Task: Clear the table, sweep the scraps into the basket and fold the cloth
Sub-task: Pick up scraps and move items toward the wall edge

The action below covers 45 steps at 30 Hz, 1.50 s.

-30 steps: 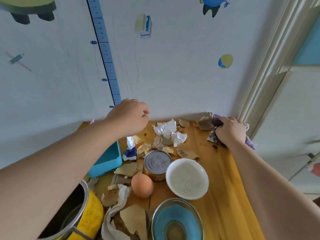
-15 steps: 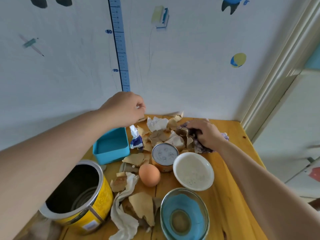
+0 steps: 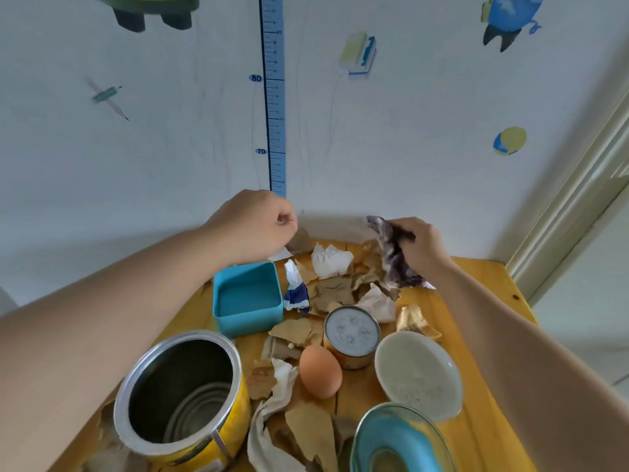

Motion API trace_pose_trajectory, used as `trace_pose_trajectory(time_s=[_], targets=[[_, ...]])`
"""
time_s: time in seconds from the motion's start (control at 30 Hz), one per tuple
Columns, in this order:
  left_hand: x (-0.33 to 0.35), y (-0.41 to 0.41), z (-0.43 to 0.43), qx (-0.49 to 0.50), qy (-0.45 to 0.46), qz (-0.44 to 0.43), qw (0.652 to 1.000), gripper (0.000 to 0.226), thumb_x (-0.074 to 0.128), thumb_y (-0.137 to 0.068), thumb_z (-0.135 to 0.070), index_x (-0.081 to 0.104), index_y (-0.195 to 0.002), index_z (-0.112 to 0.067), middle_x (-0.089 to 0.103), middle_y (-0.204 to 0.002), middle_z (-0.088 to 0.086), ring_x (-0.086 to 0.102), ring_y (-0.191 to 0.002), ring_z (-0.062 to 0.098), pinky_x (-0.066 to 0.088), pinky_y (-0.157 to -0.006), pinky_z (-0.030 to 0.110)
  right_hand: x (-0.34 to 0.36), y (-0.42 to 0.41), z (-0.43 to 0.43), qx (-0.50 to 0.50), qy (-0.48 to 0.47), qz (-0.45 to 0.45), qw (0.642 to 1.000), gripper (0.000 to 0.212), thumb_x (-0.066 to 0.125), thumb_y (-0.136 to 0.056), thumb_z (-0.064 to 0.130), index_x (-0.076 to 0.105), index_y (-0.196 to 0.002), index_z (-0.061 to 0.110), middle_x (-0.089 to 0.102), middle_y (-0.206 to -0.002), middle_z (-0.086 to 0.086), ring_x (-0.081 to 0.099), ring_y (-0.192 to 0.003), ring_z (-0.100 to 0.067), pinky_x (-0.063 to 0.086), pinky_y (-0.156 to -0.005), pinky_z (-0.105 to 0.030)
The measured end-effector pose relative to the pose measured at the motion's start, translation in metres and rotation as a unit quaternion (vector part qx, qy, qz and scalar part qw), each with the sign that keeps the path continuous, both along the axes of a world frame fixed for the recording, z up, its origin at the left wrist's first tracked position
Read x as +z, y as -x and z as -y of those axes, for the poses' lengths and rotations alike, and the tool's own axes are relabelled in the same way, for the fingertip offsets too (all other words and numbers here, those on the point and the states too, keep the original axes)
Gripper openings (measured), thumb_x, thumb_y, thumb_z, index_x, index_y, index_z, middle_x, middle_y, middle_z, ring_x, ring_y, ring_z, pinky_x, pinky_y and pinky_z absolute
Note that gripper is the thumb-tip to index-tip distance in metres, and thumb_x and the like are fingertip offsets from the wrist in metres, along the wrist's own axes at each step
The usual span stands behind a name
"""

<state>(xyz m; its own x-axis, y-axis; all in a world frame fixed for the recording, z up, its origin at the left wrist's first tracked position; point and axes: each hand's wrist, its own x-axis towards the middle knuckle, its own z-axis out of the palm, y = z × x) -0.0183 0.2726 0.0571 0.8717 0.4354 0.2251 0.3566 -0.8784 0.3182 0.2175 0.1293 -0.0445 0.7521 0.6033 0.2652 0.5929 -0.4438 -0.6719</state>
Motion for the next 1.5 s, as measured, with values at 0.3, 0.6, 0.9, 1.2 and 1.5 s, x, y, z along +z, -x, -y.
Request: trace_pose_trajectory(time_s=[0.3, 0.6, 0.9, 1.2, 1.5], targets=[[-0.020, -0.006, -0.016, 0.000, 0.012, -0.024, 1.000, 0.024, 0.047, -0.090, -0.023, 0.067, -0.101, -0.016, 0.065, -0.109, -0.002, 0.056, -0.100, 0.016, 0.046, -0.088, 0.034, -0.005, 0.004, -0.030, 0.125, 0.211, 0.038, 0.969, 0.072, 0.028, -0.076, -0.018, 0.060, -0.123, 0.027, 0.049, -0.135, -0.003, 0.038, -0.128, -0.026, 0.035, -0.102, -0.034], [-0.023, 0.009, -0.029, 0.057, 0.042, 0.013, 0.997, 0.025, 0.047, -0.091, -0.019, 0.070, -0.094, -0.008, 0.069, -0.100, 0.003, 0.061, -0.089, 0.023, 0.047, -0.077, 0.031, -0.013, 0.032, -0.031, 0.230, 0.228, 0.024, 0.946, 0.074, 0.032, -0.069, -0.022, 0.068, -0.112, 0.027, 0.046, -0.112, 0.008, 0.040, -0.116, -0.021, 0.036, -0.101, -0.036], [-0.031, 0.026, -0.031, 0.039, 0.070, 0.075, 0.994, 0.027, 0.045, -0.092, -0.015, 0.070, -0.097, -0.006, 0.068, -0.112, 0.002, 0.057, -0.086, 0.011, 0.035, -0.064, 0.009, -0.005, 0.050, -0.019, 0.302, 0.268, 0.022, 0.915, 0.045, 0.053, -0.080, -0.012, 0.065, -0.116, 0.013, 0.052, -0.125, -0.011, 0.045, -0.117, -0.026, 0.037, -0.102, -0.036], [-0.047, 0.039, -0.039, 0.025, 0.027, 0.094, 0.995, 0.031, 0.040, -0.096, -0.018, 0.061, -0.119, -0.014, 0.062, -0.121, 0.005, 0.055, -0.110, 0.018, 0.034, -0.085, 0.021, 0.031, 0.056, -0.020, 0.191, 0.119, -0.126, 0.966, 0.057, 0.038, -0.079, -0.017, 0.071, -0.081, 0.029, 0.068, -0.083, -0.010, 0.061, -0.074, -0.026, 0.052, -0.066, -0.031], [-0.076, 0.043, -0.066, 0.046, 0.036, 0.108, 0.992, 0.032, 0.042, -0.095, -0.019, 0.061, -0.121, -0.014, 0.061, -0.123, 0.005, 0.050, -0.117, 0.020, 0.033, -0.088, 0.023, 0.034, 0.077, -0.129, 0.140, 0.113, 0.012, 0.984, 0.066, 0.031, -0.075, -0.012, 0.064, -0.115, 0.029, 0.057, -0.109, -0.004, 0.052, -0.100, -0.024, 0.043, -0.085, -0.031]])
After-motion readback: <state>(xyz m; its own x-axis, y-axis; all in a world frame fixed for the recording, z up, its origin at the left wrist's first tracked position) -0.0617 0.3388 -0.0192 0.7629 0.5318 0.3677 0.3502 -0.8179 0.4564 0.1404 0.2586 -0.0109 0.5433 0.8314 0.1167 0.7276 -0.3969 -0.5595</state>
